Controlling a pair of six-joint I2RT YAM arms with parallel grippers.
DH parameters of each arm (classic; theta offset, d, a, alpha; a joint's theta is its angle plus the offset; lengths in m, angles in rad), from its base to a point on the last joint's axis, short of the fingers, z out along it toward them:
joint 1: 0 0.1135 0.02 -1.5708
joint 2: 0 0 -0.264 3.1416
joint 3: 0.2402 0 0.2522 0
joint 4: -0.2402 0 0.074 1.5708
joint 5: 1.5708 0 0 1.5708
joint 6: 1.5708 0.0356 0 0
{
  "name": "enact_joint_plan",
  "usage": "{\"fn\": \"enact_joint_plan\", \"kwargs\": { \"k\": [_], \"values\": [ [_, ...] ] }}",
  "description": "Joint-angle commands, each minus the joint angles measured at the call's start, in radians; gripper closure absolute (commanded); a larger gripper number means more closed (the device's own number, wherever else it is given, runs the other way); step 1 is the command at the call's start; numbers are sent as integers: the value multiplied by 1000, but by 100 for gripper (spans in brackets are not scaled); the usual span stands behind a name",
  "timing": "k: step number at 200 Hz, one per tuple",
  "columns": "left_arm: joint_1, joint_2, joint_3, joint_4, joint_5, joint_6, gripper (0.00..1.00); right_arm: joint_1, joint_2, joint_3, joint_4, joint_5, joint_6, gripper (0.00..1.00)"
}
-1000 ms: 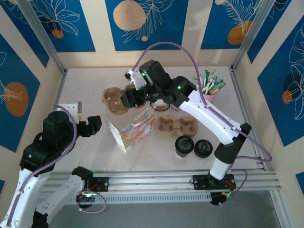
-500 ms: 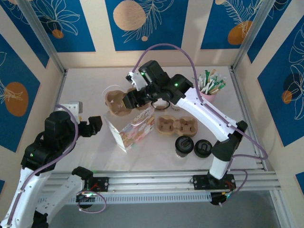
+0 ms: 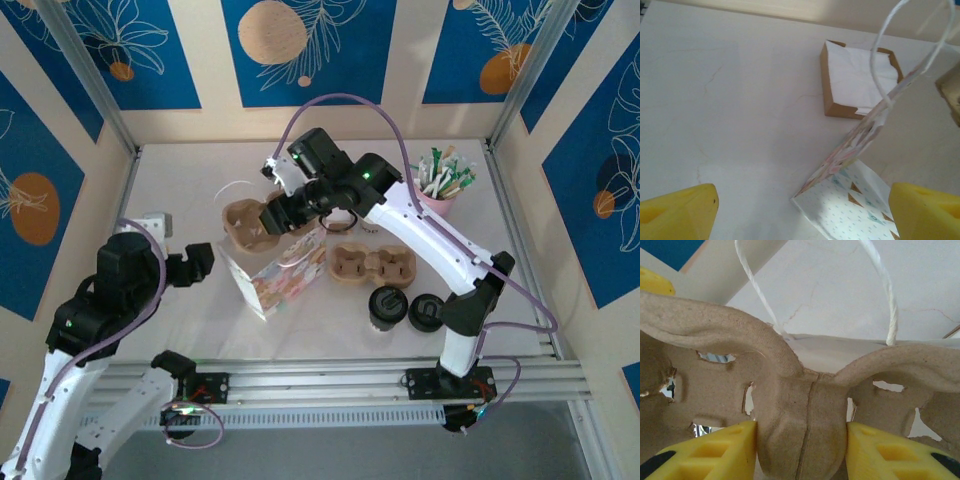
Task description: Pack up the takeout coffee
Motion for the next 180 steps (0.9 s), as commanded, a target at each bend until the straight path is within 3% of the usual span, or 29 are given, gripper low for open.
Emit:
{"fn": "enact_joint_plan", "kwargs": {
  "k": [1, 180],
  "values": [
    [7, 11, 9, -22, -26, -37, 12, 7, 29, 54, -49, 4, -37, 52],
    [7, 27, -32, 25, 25, -56, 9, 37, 174, 237, -258, 225, -100, 52]
  ]
}}
